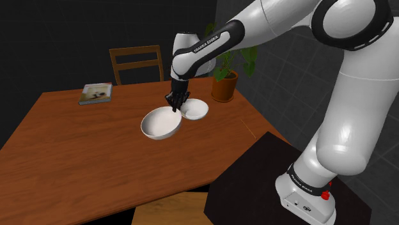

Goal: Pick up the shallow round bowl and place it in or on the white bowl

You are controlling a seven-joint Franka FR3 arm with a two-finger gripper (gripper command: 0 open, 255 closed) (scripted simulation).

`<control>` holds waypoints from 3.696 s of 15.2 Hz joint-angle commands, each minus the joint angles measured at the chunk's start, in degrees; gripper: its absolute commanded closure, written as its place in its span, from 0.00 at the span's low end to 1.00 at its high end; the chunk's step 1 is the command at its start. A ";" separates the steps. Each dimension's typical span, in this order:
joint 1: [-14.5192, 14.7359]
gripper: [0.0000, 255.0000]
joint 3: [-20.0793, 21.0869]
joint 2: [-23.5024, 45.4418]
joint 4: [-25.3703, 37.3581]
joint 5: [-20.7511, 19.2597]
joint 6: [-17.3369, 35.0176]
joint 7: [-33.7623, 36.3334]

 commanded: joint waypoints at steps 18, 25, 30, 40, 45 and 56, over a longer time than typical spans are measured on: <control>-15.46 1.00 -7.71 7.28 16.98 1.96 -12.80 -22.87; -18.26 1.00 -8.75 11.94 21.94 2.34 -13.67 -26.75; -18.27 1.00 -8.65 13.71 20.66 2.61 -10.65 -27.25; -18.33 1.00 -8.38 17.89 19.07 3.19 -4.93 -28.27; -18.35 1.00 -8.33 18.58 18.94 3.28 -4.12 -28.42; -18.46 0.00 -8.44 17.44 19.17 3.15 -5.51 -28.34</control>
